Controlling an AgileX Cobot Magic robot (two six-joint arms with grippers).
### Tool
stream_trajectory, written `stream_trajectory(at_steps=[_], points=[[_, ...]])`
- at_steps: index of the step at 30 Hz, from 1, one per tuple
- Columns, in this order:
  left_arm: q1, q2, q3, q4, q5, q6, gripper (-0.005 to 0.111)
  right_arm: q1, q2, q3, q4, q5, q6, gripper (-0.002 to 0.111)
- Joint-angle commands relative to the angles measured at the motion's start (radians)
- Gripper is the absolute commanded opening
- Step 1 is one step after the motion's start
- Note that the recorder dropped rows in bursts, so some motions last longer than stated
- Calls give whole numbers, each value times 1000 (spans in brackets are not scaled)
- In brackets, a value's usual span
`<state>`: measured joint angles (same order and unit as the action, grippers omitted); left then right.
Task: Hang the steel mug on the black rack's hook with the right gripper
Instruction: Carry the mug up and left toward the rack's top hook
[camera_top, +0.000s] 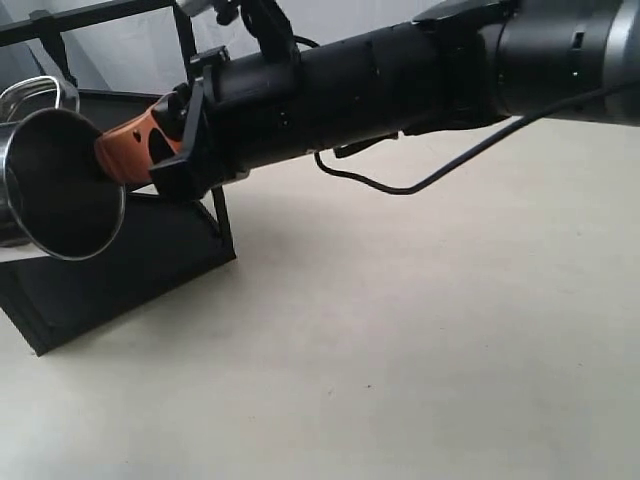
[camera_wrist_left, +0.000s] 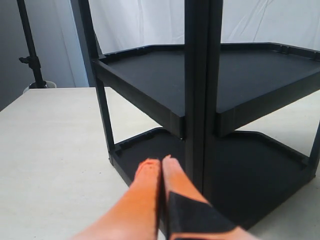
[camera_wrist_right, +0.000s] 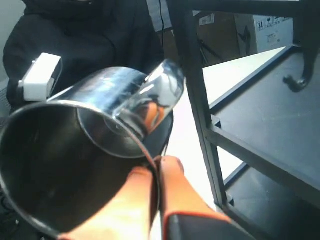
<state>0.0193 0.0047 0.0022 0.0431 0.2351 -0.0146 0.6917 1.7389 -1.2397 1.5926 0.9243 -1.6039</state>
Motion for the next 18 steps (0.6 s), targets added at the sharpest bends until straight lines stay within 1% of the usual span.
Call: stream_trajectory(at_steps=[1, 5, 8, 10, 13, 15, 18], points=[[-1, -5, -2, 3, -4, -2, 2, -5, 33, -64, 57, 8, -46, -1], [-1, -5, -2, 3, -4, -2, 2, -18, 70, -107, 57, 16, -46, -1], [-1, -5, -2, 3, -4, -2, 2, -55, 85, -113, 76, 21, -46, -1], [-1, -5, -2, 3, -4, -2, 2, -86, 93, -113, 91, 65, -44, -1], [-1, -5, -2, 3, -4, -2, 2, -122, 111, -113, 110, 185, -44, -1], [-1, -5, -2, 3, -4, -2, 2, -122, 126, -113, 114, 247, -44, -1], [-1, -5, -2, 3, -4, -2, 2, -122, 151, -113, 105, 272, -44, -1]])
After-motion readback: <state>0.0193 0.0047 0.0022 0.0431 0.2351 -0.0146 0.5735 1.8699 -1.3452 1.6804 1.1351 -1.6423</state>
